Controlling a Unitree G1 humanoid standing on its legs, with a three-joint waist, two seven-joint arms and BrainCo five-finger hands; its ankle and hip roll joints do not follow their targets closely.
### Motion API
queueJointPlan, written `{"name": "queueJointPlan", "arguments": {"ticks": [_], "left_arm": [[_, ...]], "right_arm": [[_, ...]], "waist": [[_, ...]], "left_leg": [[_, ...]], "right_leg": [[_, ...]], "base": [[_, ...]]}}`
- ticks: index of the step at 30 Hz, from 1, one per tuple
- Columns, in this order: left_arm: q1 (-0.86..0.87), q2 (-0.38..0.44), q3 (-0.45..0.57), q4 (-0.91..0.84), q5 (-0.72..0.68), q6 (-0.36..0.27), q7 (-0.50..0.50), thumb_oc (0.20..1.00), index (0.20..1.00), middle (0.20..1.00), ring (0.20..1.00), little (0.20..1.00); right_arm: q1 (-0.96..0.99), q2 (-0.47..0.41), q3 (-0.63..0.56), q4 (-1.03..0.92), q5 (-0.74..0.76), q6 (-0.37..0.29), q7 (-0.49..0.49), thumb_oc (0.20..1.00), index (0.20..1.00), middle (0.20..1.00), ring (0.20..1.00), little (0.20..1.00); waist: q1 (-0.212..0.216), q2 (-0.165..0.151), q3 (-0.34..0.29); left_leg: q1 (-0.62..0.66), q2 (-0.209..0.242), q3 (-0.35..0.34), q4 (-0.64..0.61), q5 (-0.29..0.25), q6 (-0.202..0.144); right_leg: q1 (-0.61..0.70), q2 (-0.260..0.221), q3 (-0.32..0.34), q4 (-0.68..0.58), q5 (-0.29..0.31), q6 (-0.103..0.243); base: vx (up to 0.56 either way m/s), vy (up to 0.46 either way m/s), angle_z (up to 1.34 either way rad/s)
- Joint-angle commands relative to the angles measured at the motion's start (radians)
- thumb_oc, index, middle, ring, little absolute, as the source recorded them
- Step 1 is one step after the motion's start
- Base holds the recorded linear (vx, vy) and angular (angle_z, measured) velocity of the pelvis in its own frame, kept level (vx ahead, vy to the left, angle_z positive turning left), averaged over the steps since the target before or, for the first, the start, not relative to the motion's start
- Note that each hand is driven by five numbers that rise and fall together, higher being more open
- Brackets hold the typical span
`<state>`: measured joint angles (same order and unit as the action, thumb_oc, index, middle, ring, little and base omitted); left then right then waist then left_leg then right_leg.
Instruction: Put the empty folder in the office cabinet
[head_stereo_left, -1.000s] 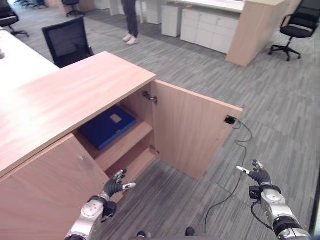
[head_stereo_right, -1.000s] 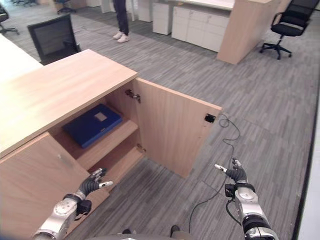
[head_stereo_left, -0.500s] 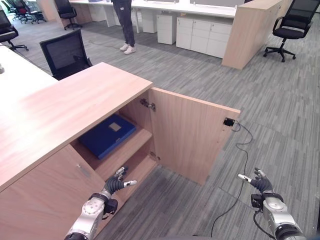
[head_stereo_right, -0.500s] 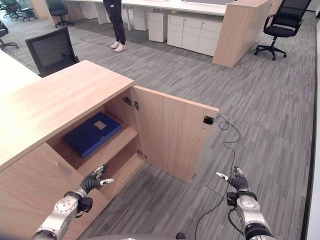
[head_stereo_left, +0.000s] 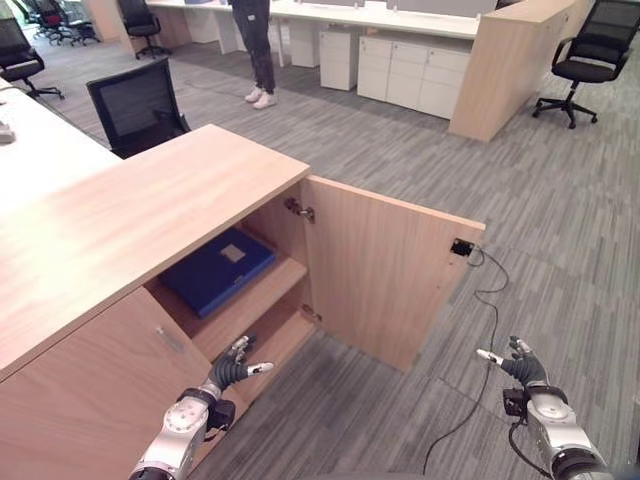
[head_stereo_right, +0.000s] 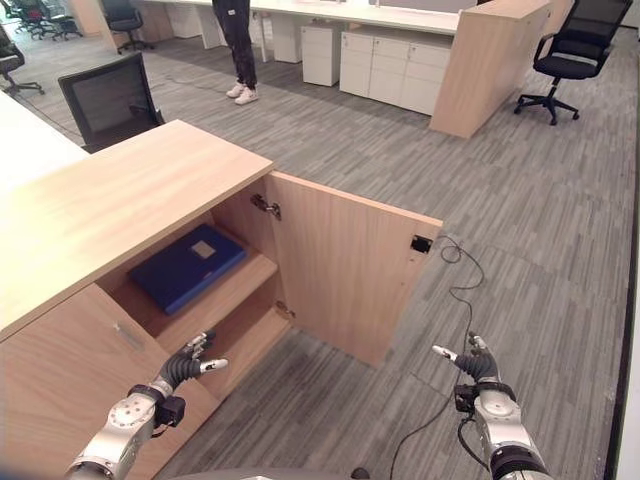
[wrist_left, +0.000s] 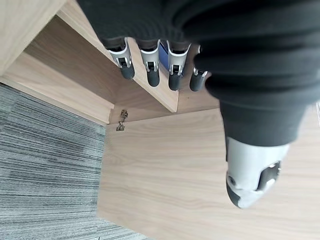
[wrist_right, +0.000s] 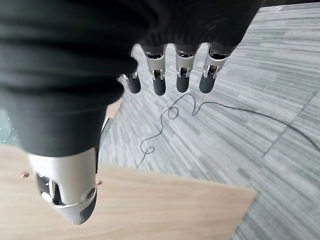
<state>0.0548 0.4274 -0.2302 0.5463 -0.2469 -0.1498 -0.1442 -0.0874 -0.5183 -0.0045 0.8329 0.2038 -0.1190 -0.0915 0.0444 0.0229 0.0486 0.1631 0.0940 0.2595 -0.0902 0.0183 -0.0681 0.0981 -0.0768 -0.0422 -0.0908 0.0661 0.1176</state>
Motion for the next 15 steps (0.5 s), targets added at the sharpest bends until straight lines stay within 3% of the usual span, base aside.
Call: {"name": "queueJointPlan", "arguments": {"ticks": [1, 15], "left_arm": [[-0.022, 0.009, -0.007, -0.016, 0.018, -0.042, -0.005, 1.000, 1.000, 1.000, 1.000, 1.000], [0.009, 0.054, -0.059, -0.108, -0.050, -0.038, -0.037, 1.000, 1.000, 1.000, 1.000, 1.000]], "right_arm": [[-0.093, -0.082, 0.007, -0.030, -0.025, -0.042, -0.022, 1.000, 1.000, 1.000, 1.000, 1.000], [-0.309, -0.155, 0.109, 0.071, 0.005, -0.024, -0.027, 1.000, 1.000, 1.000, 1.000, 1.000]], "waist": [[0.018, -0.027, -0.030], [0.074, -0.029, -0.017]], "left_leg": [[-0.016, 0.022, -0.034, 0.027, -0.038, -0.057], [-0.030, 0.014, -0.067, 0.023, -0.023, -0.059]], "right_leg": [[-0.048, -0.023, -0.029, 0.128, -0.116, 0.091], [-0.058, -0.037, -0.048, 0.168, -0.121, 0.097]], "base": [[0.01, -0.009, 0.04], [0.01, 0.011, 0.09]]}}
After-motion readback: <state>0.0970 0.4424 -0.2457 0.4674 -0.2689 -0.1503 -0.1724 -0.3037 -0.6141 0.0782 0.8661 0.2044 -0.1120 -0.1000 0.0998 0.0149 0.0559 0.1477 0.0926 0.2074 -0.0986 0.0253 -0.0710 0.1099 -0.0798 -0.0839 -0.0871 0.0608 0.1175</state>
